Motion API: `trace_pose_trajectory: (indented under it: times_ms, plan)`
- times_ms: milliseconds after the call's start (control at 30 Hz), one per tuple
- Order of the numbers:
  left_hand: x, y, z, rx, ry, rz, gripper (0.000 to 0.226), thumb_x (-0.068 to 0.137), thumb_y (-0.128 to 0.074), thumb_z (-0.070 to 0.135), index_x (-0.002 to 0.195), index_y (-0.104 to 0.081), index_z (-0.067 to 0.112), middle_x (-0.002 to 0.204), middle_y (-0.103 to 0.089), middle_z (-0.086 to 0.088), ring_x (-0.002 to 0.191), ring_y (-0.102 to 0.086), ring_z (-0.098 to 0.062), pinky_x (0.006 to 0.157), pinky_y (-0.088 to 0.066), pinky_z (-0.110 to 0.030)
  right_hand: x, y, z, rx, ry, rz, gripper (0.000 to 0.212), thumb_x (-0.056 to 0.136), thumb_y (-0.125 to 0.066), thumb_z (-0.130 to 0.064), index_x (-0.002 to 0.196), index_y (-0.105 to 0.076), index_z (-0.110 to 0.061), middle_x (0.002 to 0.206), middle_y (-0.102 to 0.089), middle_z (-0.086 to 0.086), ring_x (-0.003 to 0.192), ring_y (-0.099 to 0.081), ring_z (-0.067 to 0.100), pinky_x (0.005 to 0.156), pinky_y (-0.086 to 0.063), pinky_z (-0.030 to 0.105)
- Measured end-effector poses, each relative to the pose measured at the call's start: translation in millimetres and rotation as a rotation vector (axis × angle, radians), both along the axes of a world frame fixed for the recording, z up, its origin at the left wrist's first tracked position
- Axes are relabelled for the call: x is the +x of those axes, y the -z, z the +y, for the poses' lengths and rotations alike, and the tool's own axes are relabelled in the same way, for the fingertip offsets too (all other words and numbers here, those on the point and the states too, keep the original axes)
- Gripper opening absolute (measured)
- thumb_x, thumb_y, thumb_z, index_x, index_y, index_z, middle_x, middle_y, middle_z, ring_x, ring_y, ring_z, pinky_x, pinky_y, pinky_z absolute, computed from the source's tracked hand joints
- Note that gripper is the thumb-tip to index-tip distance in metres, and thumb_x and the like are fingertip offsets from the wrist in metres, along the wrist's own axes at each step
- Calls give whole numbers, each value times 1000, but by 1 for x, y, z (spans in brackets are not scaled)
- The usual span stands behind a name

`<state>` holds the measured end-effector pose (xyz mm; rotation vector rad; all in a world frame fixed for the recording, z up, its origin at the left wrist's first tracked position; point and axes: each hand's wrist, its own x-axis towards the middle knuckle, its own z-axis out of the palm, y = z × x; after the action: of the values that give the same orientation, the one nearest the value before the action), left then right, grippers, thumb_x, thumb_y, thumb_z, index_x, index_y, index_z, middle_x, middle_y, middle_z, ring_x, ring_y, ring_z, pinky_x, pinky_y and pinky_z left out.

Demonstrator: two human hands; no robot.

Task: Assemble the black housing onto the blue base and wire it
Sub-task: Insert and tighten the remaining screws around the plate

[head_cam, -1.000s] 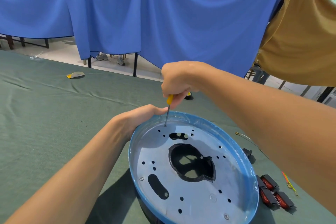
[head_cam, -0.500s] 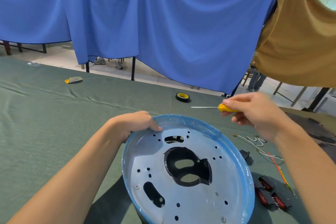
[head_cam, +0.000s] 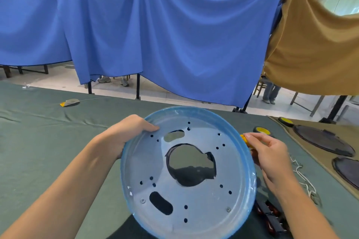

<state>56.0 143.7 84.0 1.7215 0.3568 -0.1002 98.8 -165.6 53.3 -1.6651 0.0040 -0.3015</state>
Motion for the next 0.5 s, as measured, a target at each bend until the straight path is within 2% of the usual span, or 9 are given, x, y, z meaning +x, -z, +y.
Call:
trace_pose_trajectory:
  times_ms: [133, 267, 367, 433, 500]
  plan:
    - [-6, -9, -6, -101, -166, -220, 16, 91, -66, 13, 84, -64, -2, 79, -74, -16, 58, -69, -30, 55, -58, -37, 4, -1, -6, 61, 12, -11, 8, 91, -65, -12, 92, -72, -11, 70, -73, -3, 52, -51, 15, 57, -48, 33]
    - [-7, -18, -10, 6, -354, -476, 33, 91, -66, 14, 76, -36, 17, 72, -53, -8, 66, -48, -22, 61, -42, -34, 7, 1, -10, 89, 44, 15, 8, 92, -64, -14, 94, -71, -11, 78, -75, 6, 50, -49, 13, 57, -46, 31]
    - [-13, -25, -24, 201, -375, -752, 38, 91, -64, 12, 75, -32, 23, 67, -52, 8, 57, -41, -14, 50, -35, -22, 7, 4, -9, 82, 69, 38, 8, 91, -64, -12, 91, -72, -12, 75, -75, 5, 51, -50, 14, 56, -44, 29]
    - [-20, -27, -37, 424, -373, -940, 44, 88, -65, 5, 74, -31, 30, 76, -56, 4, 66, -47, -15, 54, -37, -18, 6, 6, -8, 61, 87, 53, 8, 90, -65, -11, 88, -73, -13, 73, -75, 2, 55, -53, 16, 55, -43, 28]
    - [-26, -25, -49, 646, -367, -1106, 50, 78, -64, -8, 78, -32, 29, 84, -55, -4, 74, -46, -23, 63, -36, -22, 5, 7, -7, 37, 91, 73, 7, 88, -67, -12, 85, -73, -14, 73, -75, 1, 61, -57, 18, 57, -44, 28]
